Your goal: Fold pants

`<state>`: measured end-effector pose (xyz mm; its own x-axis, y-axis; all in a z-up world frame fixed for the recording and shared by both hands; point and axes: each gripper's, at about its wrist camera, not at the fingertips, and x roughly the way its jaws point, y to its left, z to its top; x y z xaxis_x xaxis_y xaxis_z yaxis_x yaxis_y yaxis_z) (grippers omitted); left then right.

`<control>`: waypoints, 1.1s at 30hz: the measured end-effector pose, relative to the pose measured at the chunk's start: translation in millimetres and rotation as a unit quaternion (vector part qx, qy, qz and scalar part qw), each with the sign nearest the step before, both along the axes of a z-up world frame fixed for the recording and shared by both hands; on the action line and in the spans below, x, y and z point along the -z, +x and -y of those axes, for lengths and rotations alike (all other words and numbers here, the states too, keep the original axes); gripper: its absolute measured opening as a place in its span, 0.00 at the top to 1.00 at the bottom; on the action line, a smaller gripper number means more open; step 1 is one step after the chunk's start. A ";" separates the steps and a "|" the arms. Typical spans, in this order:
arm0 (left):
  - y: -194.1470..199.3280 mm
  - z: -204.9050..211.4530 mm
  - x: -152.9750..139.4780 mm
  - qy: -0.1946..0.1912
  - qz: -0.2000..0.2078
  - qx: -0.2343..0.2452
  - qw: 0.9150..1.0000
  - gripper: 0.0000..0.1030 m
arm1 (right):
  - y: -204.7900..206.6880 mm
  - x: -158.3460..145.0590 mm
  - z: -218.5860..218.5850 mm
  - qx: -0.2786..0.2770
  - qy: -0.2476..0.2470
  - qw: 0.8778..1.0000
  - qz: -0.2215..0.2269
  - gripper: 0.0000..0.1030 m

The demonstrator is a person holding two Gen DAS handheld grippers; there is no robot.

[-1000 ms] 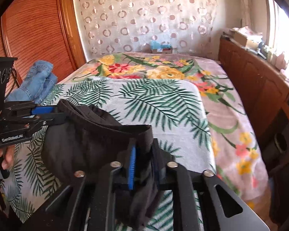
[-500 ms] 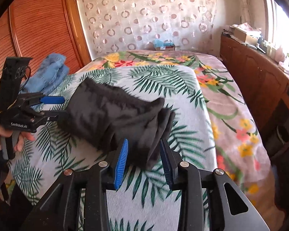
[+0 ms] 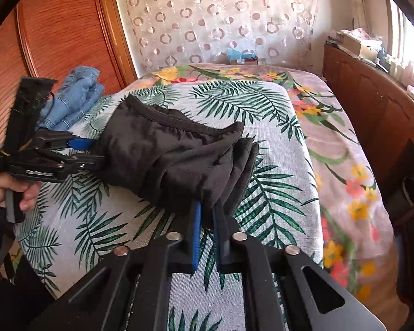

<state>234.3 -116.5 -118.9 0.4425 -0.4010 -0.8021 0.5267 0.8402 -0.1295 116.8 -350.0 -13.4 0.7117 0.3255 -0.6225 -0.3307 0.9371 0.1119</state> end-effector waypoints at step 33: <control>-65.7 -18.7 -30.1 -0.039 0.028 0.017 0.999 0.91 | -49.0 0.9 18.5 0.009 0.031 0.999 0.005 0.98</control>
